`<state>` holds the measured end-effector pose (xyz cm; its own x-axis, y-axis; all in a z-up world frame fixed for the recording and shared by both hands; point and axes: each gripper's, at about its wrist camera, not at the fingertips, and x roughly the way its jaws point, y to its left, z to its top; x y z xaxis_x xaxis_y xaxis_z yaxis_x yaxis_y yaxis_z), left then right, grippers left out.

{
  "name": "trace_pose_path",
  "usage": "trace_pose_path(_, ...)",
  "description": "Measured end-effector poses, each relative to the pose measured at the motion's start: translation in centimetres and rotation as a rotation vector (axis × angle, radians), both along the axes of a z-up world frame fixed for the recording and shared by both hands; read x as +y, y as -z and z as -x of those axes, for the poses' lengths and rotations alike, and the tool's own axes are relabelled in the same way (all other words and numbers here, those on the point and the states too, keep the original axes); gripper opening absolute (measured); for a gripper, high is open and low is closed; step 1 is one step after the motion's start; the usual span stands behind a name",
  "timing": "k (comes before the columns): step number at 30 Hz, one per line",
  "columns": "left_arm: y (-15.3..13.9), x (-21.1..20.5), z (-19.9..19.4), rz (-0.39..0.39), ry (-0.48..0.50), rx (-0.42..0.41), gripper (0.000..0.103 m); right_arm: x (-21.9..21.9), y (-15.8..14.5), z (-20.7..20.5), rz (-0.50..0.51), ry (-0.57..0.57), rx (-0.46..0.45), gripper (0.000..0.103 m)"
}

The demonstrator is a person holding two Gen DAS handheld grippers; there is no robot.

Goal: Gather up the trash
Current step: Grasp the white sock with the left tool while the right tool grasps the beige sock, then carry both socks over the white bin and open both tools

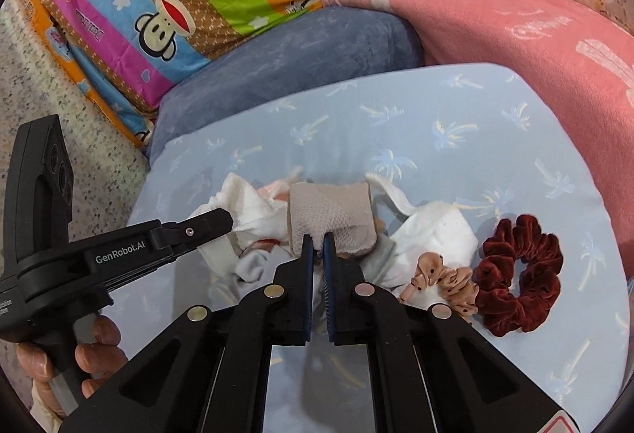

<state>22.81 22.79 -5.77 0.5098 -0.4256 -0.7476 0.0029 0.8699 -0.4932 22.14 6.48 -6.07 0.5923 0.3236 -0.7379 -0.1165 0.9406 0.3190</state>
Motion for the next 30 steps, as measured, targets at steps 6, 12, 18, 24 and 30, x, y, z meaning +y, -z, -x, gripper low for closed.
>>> trace_pose_path(6,-3.8,-1.2,0.7,-0.002,0.018,-0.082,0.009,-1.2,-4.5,1.6,-0.025,0.015,-0.097,0.005)
trace_pose_path(12,-8.5,-3.9,2.1,-0.014,0.062,-0.188,0.009,-4.0,-9.1,4.0,-0.062,0.056,-0.192,0.005)
trace_pose_path(18,-12.1,-7.0,3.9,-0.019,0.116,-0.275,0.009,-7.6,-13.6,7.0,-0.081,0.102,-0.286,0.005)
trace_pose_path(24,-14.0,-11.4,5.7,-0.034,0.189,-0.322,0.009,-12.2,-16.3,10.4,-0.082,0.171,-0.347,0.005)
trace_pose_path(30,-14.5,-16.4,7.8,-0.049,0.282,-0.337,0.009,-17.6,-17.2,14.2,-0.076,0.252,-0.372,0.005)
